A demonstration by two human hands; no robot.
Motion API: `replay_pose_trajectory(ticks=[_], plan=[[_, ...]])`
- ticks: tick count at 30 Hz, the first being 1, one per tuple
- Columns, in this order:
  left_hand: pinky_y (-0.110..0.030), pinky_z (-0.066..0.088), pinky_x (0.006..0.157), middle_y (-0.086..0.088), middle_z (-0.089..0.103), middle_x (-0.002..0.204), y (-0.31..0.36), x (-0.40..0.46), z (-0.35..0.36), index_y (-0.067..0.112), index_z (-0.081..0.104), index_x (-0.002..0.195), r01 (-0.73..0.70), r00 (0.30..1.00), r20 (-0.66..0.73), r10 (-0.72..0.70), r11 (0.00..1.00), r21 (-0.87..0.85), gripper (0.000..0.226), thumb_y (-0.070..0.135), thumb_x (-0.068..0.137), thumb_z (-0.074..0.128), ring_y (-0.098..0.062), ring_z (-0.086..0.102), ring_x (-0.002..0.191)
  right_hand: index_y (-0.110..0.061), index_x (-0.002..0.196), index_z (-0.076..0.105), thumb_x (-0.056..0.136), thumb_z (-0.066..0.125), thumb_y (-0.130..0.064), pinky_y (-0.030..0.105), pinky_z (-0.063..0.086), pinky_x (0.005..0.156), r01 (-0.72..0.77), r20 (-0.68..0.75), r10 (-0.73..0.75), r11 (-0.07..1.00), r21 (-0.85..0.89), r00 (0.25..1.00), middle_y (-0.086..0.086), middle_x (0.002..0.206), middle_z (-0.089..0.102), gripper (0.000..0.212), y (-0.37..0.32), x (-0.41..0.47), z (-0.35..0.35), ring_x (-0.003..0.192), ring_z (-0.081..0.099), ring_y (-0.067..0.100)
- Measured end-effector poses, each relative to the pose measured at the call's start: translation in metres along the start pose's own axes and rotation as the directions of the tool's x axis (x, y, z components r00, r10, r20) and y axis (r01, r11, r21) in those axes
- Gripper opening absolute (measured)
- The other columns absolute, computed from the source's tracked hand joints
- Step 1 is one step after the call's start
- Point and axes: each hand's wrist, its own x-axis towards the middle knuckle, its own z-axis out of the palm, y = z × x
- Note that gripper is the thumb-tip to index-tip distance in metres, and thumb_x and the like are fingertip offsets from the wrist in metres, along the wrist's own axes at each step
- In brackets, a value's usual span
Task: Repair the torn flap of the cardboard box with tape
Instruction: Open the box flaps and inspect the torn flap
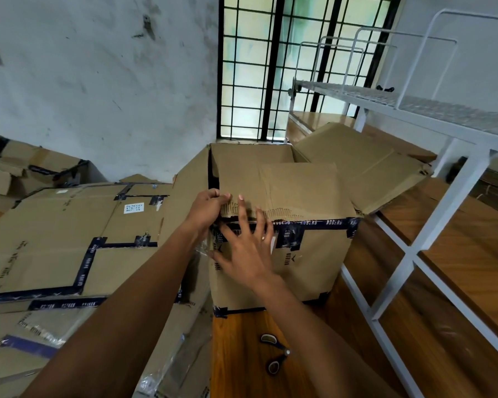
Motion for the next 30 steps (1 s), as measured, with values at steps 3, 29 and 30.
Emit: replay_pose_trajectory(ticks=[3,29,30], plan=[[-0.039,0.050,0.080,-0.013,0.069,0.090,0.000,0.001,-0.001,-0.005,0.070,0.110,-0.004,1.000,0.002,0.004,1.000,-0.017,0.028,0.022,0.104,0.067,-0.025,0.067,0.086,-0.048,0.156,0.032,0.091,0.057,-0.071,0.072,0.005,0.123,0.007,0.012,-0.007,1.000,0.028,1.000,0.002,0.170,-0.033,0.073,-0.001,0.000,0.003,0.158,-0.017,0.045],[-0.046,0.060,0.097,-0.005,0.066,0.126,-0.010,-0.016,0.010,0.019,0.043,0.155,-0.207,0.954,-0.073,0.290,0.818,0.536,0.053,0.013,0.106,0.064,-0.023,0.065,0.109,-0.031,0.166,0.003,0.099,0.059,-0.055,0.064,0.005,0.124,-0.373,0.162,0.357,0.924,0.080,0.920,0.002,0.176,-0.007,0.090,0.146,-0.073,-0.032,0.160,-0.012,0.036],[-0.044,0.060,0.095,-0.005,0.063,0.127,-0.011,-0.015,0.012,0.019,0.043,0.156,-0.223,0.950,-0.054,0.309,0.788,0.573,0.056,0.010,0.105,0.064,-0.022,0.063,0.109,-0.030,0.166,0.003,0.099,0.058,-0.055,0.064,0.004,0.124,-0.365,0.160,0.350,0.928,0.077,0.923,0.002,0.176,-0.007,0.091,0.147,-0.074,-0.036,0.161,-0.012,0.035]])
